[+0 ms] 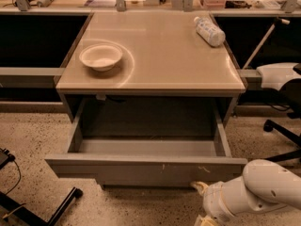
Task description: Close top drawer
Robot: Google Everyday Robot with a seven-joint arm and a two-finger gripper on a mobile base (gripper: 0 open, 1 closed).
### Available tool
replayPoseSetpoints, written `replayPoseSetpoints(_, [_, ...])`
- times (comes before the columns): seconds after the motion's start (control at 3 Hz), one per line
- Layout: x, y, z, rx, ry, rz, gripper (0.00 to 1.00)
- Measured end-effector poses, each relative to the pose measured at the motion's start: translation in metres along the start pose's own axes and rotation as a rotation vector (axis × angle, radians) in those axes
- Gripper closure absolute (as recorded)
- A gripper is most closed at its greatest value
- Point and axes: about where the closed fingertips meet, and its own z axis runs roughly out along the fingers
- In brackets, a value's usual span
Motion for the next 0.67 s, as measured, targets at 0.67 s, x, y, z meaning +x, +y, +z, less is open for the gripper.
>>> replayPoseSetpoints(0.67, [-0.0133,-0.0465,-0.0498,0.214,-0.039,0.044,0.0])
